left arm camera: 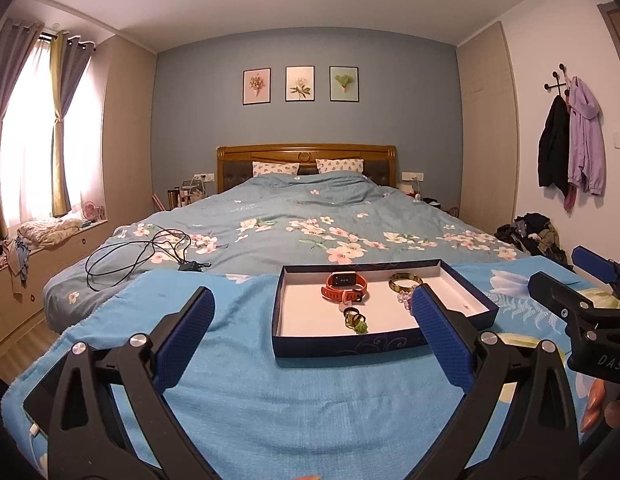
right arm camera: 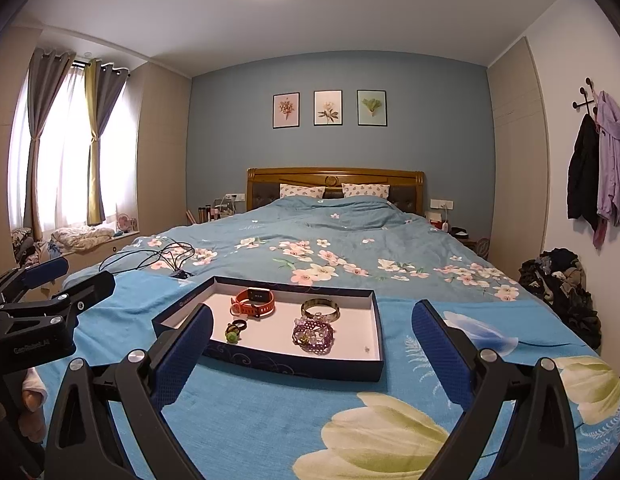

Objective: Organize jewelry

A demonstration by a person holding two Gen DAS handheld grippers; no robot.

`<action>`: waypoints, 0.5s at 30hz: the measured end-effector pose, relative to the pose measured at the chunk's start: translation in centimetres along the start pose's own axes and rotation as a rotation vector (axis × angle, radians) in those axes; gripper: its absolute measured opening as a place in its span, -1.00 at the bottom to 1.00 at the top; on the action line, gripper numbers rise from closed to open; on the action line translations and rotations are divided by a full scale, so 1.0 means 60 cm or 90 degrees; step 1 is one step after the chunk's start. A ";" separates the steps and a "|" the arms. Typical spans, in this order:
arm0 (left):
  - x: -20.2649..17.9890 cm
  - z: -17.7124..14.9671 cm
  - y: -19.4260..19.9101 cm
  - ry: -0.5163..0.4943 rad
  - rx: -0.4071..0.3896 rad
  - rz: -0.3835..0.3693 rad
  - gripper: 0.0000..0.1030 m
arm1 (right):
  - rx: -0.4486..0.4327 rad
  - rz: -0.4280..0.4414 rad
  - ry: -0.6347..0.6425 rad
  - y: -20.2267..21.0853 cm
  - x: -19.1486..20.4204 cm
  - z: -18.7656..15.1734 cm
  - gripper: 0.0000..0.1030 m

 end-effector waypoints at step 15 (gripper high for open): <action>-0.005 0.002 0.017 -0.007 -0.017 0.005 0.89 | -0.003 0.000 -0.004 0.000 0.002 0.002 0.86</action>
Point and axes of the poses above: each gripper's, at about its wrist camera, not at the fingertips, and y roughly against the way its jaws point, x to its left, z to its top, the point moved 3 cm from there along -y, roughly the way its jaws point, and after that the axes turned 4 degrees about -z, right-handed, at the moved point
